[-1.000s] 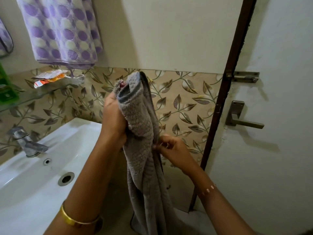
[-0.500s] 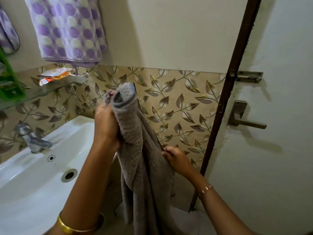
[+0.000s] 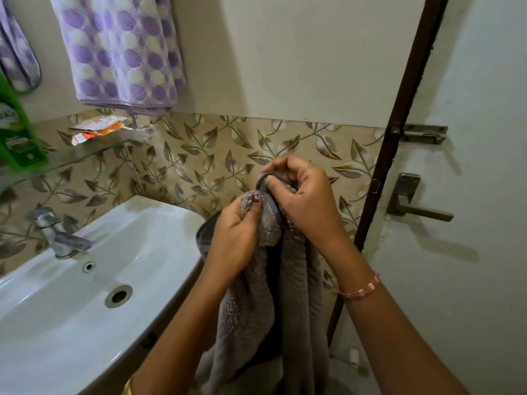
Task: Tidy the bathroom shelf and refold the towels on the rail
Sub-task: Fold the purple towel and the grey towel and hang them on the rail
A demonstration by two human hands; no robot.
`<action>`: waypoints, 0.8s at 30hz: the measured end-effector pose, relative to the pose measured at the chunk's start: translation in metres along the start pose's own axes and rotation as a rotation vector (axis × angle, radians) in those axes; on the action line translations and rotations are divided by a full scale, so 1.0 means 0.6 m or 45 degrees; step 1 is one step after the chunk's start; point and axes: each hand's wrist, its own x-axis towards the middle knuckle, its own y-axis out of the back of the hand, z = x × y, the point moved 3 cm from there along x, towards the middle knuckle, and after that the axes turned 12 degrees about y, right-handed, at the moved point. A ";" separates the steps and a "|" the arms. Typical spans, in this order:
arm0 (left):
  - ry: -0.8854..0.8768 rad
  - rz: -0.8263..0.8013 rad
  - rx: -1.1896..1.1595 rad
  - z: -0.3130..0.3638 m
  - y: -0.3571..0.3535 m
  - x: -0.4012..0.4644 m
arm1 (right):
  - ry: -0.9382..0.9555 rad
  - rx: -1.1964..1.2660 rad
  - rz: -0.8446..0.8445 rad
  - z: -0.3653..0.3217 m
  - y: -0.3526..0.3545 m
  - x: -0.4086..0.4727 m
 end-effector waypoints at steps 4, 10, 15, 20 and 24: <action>0.082 0.092 0.001 -0.005 0.014 0.012 | -0.226 0.158 -0.096 0.040 -0.002 -0.029; 0.144 0.248 -0.283 0.021 0.040 0.026 | -0.587 0.403 -0.207 0.106 0.008 -0.109; 0.126 0.497 -0.343 0.033 0.078 0.045 | -0.881 0.403 -0.485 0.145 -0.007 -0.185; -0.113 0.348 0.059 0.011 0.058 0.025 | -0.603 0.225 -0.124 0.113 0.016 -0.107; -0.134 -0.096 0.005 -0.006 -0.018 -0.011 | -0.226 0.126 -0.189 0.038 -0.003 -0.037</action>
